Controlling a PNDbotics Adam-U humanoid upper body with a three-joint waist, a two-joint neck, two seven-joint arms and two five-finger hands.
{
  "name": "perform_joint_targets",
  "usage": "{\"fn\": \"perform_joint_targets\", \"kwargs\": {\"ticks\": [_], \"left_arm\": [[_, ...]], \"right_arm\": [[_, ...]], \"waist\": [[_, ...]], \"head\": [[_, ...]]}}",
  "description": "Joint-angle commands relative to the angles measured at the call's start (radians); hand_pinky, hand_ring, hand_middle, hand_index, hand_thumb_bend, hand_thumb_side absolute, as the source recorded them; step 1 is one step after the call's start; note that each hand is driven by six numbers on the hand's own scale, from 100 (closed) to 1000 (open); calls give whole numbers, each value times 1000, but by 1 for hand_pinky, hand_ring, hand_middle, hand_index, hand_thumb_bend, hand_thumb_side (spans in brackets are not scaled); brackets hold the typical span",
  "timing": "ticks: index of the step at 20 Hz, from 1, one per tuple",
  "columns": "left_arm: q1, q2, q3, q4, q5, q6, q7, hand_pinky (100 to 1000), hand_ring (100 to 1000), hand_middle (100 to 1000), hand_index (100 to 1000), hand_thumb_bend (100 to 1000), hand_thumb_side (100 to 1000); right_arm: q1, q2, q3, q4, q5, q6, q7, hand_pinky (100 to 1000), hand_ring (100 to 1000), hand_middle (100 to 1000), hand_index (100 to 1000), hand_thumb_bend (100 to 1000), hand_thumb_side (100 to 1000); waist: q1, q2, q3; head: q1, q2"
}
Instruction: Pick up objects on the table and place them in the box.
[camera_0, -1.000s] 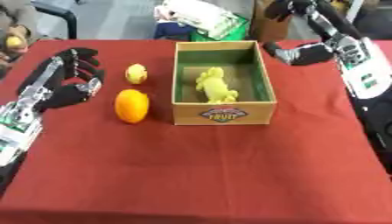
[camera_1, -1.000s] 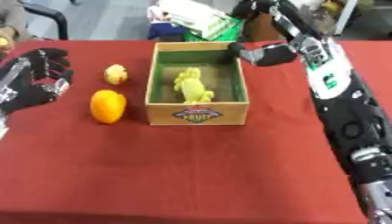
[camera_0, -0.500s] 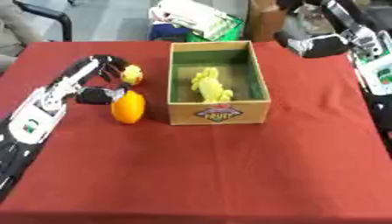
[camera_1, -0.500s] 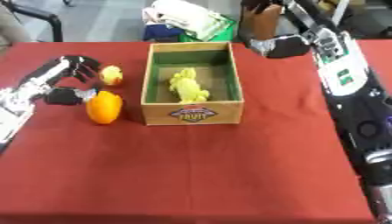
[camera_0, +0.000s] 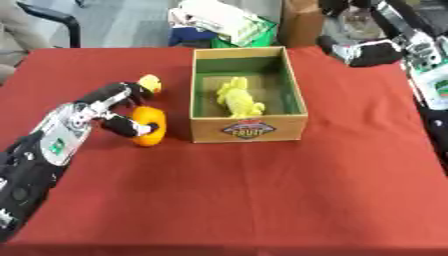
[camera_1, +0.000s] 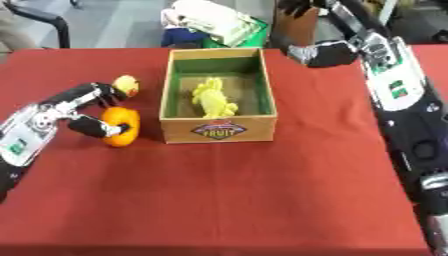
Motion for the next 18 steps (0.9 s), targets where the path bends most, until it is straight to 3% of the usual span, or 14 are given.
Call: {"fn": "perform_joint_targets", "kwargs": {"ticks": [1,4,6,8,11,13,18], "left_arm": [[-16,22,-1,-1,-55,-19,-63,736,749,751,834,581,313],[-15,28,2,-2,-87,-48,-147,736,745,749,831,620,328],[-15,33,4,-5,-117,-70,-203,719,725,738,825,582,321],[-15,35,9,-10,-143,-87,-245,645,602,610,776,486,291],[-16,38,22,-23,-176,-91,-253,493,405,390,625,332,246],[-18,43,31,-44,-196,-90,-231,428,300,275,528,325,244],[-20,70,65,-113,-198,-85,-165,380,206,165,436,222,227]], "right_arm": [[-19,-20,-4,-22,-5,-1,1,626,681,704,750,322,431],[-16,-21,-5,-19,-2,-1,1,625,680,703,749,319,430],[-15,-21,-5,-18,1,-1,2,625,679,703,749,317,431],[-13,-21,-6,-17,2,0,2,624,678,702,748,314,430],[-11,-20,-7,-15,6,0,1,625,678,702,747,312,433],[-10,-21,-7,-14,8,-1,-1,624,677,701,747,308,431],[-6,-23,-9,-11,14,-1,-2,624,677,700,746,299,433]], "waist": [[0,-14,-1],[1,-15,-1],[2,-15,0],[4,-15,1],[4,-16,1],[4,-16,1],[5,-17,1]], "head": [[-1,5],[-1,5],[-1,5],[-3,5],[-5,5],[-6,5],[-10,5]]}}
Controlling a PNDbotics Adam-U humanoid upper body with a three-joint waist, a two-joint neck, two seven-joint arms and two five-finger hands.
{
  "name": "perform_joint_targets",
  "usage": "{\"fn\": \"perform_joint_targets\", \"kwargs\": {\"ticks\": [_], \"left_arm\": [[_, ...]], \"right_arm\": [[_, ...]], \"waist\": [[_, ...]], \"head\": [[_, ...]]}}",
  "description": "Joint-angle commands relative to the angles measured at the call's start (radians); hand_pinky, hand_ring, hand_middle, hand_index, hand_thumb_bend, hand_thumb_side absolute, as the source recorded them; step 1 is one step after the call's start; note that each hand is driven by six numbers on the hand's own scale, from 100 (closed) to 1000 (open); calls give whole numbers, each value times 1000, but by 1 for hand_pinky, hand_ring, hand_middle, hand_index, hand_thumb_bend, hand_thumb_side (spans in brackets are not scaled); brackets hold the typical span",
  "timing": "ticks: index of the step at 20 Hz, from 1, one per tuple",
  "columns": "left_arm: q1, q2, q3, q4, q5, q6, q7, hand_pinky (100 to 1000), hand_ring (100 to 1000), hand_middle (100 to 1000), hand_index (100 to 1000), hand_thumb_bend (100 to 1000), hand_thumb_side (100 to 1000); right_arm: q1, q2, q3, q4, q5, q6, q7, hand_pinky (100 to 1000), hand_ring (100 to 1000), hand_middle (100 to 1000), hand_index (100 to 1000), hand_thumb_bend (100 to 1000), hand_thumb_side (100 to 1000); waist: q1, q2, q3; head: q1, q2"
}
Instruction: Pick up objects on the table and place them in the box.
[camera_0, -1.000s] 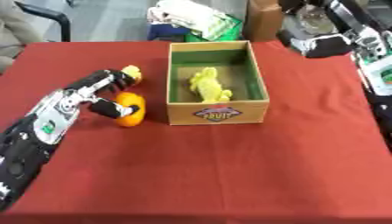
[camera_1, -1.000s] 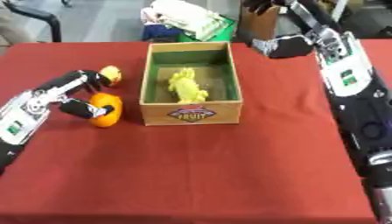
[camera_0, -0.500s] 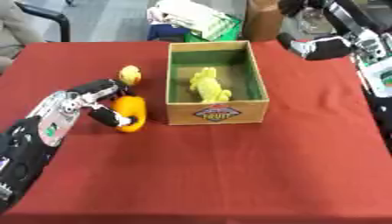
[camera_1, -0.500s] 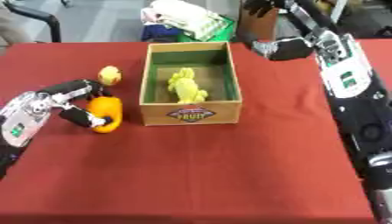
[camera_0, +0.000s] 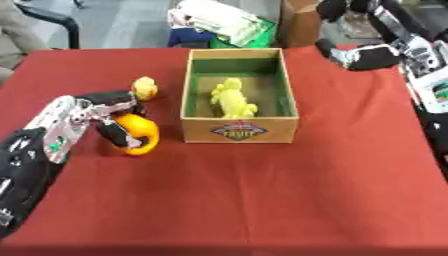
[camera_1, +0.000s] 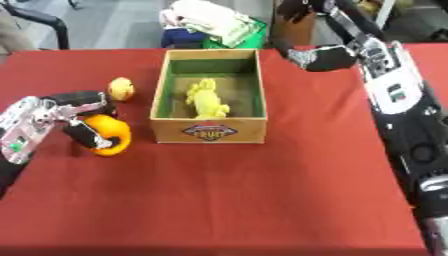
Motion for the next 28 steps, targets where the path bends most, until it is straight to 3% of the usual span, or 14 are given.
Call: {"fn": "perform_joint_targets", "kwargs": {"ticks": [1,5,10,14,21,22,23,26,28], "left_arm": [[-16,63,41,-55,3,12,51,381,207,165,437,210,224],[-38,96,83,-77,34,64,162,372,203,157,436,161,212],[-102,127,130,-85,63,141,342,363,207,156,446,171,197],[-166,110,119,-53,118,164,450,363,213,160,450,191,184],[-249,14,49,19,93,91,436,385,234,176,463,212,197],[-256,1,41,30,82,77,425,408,251,187,472,227,202],[-260,-12,31,38,72,56,415,428,267,196,481,232,205],[-256,-46,3,61,95,-56,366,513,360,277,538,232,214],[-249,-59,-14,84,108,-113,301,581,470,401,605,265,247]], "right_arm": [[-15,-24,-8,-11,9,0,-3,624,677,700,746,300,433],[-14,-22,-5,-13,6,-1,-5,626,677,701,749,296,435],[-7,-14,10,-1,24,-18,12,632,674,696,747,284,450],[-8,7,33,18,45,-58,39,636,650,659,717,243,496],[-24,89,76,49,78,-136,93,648,642,650,714,231,518],[-25,98,81,51,81,-144,99,650,642,650,715,340,553],[-25,106,86,54,84,-153,105,651,642,651,715,343,555],[-23,121,95,61,90,-170,119,652,688,651,716,353,562],[-22,126,97,63,90,-174,124,650,695,650,716,347,554]], "waist": [[1,-17,0],[1,-21,-9],[3,-25,-32],[4,-26,-55],[8,-19,-116],[8,-18,-123],[9,-17,-128],[13,-16,-136],[14,-15,-139]], "head": [[-4,5],[-5,5],[6,5],[21,5],[48,5],[50,5],[53,5],[58,5],[57,5]]}}
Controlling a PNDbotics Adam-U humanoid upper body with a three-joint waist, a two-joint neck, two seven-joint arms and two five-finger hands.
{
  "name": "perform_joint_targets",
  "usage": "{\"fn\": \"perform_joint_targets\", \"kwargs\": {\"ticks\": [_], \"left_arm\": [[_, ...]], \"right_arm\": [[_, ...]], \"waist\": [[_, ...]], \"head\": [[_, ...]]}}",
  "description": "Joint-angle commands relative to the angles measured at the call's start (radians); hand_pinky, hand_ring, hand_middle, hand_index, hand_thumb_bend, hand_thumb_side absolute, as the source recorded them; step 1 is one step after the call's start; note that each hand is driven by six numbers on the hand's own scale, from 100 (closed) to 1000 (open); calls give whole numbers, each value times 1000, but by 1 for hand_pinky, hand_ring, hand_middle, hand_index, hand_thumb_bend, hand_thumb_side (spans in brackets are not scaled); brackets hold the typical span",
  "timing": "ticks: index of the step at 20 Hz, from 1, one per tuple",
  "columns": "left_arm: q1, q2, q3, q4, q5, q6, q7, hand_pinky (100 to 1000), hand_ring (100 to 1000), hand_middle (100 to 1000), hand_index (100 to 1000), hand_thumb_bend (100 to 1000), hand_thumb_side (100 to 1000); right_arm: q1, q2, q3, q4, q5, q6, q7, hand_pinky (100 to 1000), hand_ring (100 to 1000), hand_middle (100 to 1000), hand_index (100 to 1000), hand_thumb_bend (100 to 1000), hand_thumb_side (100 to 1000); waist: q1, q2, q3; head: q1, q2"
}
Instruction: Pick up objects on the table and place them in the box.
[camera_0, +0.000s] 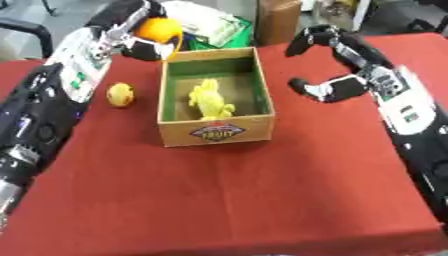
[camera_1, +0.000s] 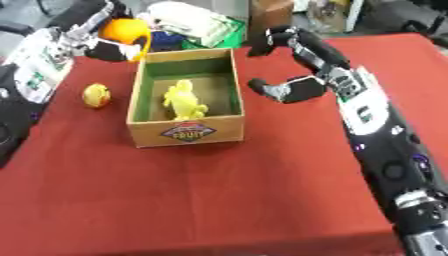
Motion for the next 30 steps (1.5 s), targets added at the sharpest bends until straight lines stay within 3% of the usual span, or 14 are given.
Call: {"fn": "perform_joint_targets", "kwargs": {"ticks": [1,2,3,4,6,8,10,13,16,19,22,30], "left_arm": [[-13,-3,-16,21,14,-83,-95,590,492,424,609,272,253],[-11,-7,-15,31,10,-95,-132,633,577,556,702,298,281],[-10,-10,-12,40,9,-99,-167,652,610,599,739,321,290],[-9,-13,-7,46,10,-100,-194,692,675,683,796,399,318],[-8,-13,2,46,14,-94,-227,752,759,787,867,540,357],[-5,-11,8,35,25,-85,-236,798,834,888,931,608,368],[-2,-7,17,16,46,-77,-221,818,857,920,951,605,438],[1,13,36,-28,86,-48,-148,782,796,849,908,568,363],[10,51,65,-74,119,22,-22,736,711,748,848,463,296],[31,93,95,-77,135,107,54,717,686,716,832,429,279],[53,129,115,-45,123,151,81,716,677,694,818,382,277],[80,141,144,149,-15,152,110,705,665,677,804,390,270]], "right_arm": [[-22,1,3,-5,5,-88,83,650,696,651,716,348,556],[-21,2,4,-4,4,-88,84,651,698,652,716,359,564],[-20,2,6,-3,5,-88,87,652,699,652,716,362,566],[-19,2,7,-3,6,-89,90,651,701,652,716,360,565],[-18,3,7,-4,6,-89,93,652,702,652,717,359,564],[-19,3,7,-6,5,-89,95,652,702,652,716,359,565],[-19,1,5,-6,5,-89,95,651,702,650,716,359,565],[-16,-3,4,-3,8,-89,96,652,702,651,716,368,571],[-14,-6,6,-2,13,-89,98,653,703,651,717,373,576],[-11,-10,4,0,17,-89,97,653,702,651,717,376,578],[-7,-13,4,1,21,-89,95,652,702,651,717,380,581],[-6,-9,12,-2,25,-89,97,655,703,652,719,392,591]], "waist": [[0,-14,-2],[0,-14,-2],[1,-14,-1],[2,-14,-1],[3,-14,2],[4,-14,5],[4,-14,10],[5,-13,17],[5,-13,25],[5,-12,35],[6,-11,41],[0,-7,40]], "head": [[4,5],[3,5],[2,5],[2,5],[0,5],[-3,5],[-6,5],[-9,5],[-14,5],[-22,5],[-28,5],[-36,5]]}}
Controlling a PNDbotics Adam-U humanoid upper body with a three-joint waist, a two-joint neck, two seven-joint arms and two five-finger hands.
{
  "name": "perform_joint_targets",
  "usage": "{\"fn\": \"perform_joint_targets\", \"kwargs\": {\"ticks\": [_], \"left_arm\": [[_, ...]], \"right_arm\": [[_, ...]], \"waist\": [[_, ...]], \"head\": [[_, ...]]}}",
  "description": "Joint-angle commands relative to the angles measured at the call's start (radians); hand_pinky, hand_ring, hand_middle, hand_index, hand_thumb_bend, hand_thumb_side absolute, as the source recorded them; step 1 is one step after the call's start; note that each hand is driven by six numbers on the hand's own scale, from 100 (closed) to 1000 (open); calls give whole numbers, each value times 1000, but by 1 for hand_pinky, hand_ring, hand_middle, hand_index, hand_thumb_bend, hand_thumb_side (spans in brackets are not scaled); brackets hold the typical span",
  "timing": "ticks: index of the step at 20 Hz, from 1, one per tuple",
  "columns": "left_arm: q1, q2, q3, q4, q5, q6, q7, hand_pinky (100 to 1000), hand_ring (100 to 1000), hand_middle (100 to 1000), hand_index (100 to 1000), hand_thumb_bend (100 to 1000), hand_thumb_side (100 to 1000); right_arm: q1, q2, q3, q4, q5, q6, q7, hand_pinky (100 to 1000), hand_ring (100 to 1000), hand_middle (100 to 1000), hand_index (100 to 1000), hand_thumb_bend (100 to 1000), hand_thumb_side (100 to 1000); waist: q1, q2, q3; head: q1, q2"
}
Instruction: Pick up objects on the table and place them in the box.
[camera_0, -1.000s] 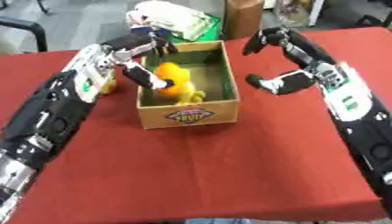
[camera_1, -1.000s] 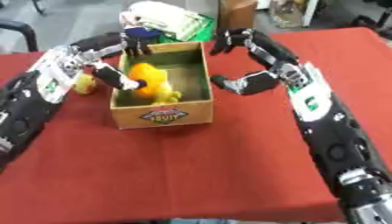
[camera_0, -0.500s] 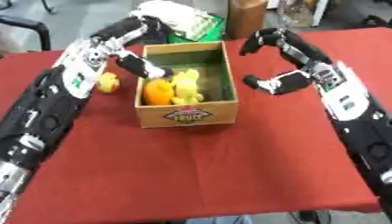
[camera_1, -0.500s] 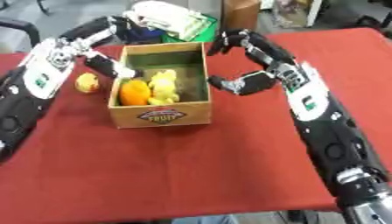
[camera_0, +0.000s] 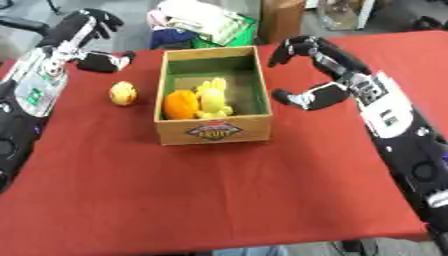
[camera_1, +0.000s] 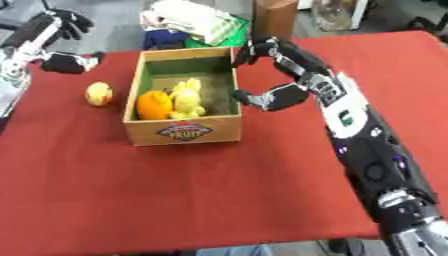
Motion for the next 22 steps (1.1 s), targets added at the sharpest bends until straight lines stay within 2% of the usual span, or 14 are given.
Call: {"fn": "perform_joint_targets", "kwargs": {"ticks": [1,6,12,17,22], "left_arm": [[-12,30,24,63,-54,-12,8,706,667,681,803,398,274],[-11,18,37,152,-104,-26,4,703,666,687,805,420,288],[-5,7,45,206,-122,-46,7,701,674,713,810,430,294],[1,3,50,217,-122,-53,22,694,668,710,807,428,293],[1,2,55,223,-149,-33,68,685,651,690,797,409,287]], "right_arm": [[-16,-14,3,-14,3,-93,93,655,703,652,719,392,592],[-14,-12,7,-15,1,-93,97,655,703,652,719,397,595],[-12,-7,10,-18,-3,-93,105,653,702,650,718,399,594],[-13,1,12,-22,-7,-93,114,650,701,648,717,404,593],[-13,5,15,-28,-10,-93,124,650,701,648,716,412,598]], "waist": [[-3,-13,-3],[-4,-12,-7],[-3,-8,-15],[-3,1,-25],[-3,13,-38]], "head": [[-5,5],[-7,5],[-4,5],[4,5],[14,5]]}}
